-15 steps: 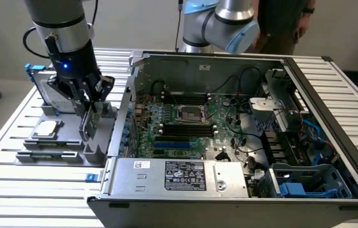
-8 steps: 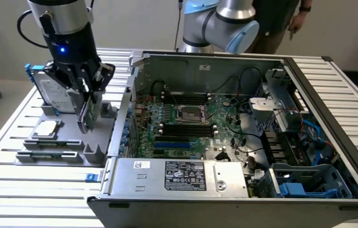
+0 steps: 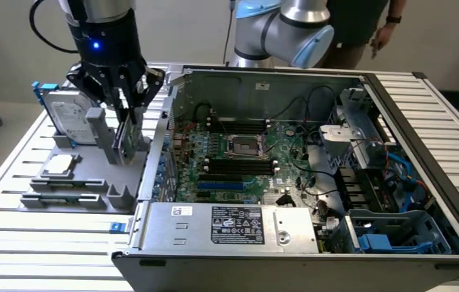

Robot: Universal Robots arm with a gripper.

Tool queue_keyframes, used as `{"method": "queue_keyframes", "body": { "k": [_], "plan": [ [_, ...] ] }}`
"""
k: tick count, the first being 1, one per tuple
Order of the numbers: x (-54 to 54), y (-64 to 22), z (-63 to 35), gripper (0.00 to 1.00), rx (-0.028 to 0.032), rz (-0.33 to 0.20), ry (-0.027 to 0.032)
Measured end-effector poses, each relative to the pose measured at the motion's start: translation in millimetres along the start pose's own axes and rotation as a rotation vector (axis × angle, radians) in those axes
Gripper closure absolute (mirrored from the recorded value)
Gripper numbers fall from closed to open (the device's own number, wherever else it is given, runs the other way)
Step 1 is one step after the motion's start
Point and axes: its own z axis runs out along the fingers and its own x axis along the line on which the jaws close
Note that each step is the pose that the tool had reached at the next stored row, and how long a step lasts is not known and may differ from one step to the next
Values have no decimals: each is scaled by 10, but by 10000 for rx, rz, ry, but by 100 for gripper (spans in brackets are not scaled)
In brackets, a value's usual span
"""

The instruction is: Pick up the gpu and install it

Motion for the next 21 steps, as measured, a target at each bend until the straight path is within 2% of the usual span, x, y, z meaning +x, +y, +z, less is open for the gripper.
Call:
{"method": "queue_keyframes", "body": {
  "k": [8,14,18,21],
  "plan": [
    [-252,-81,-381,74,0,0,7],
    [-510,-142,-659,74,-18,-1,12],
    [-687,-174,-798,74,-69,-3,12],
    [-820,-185,-823,74,-90,-5,12]
  ]
}}
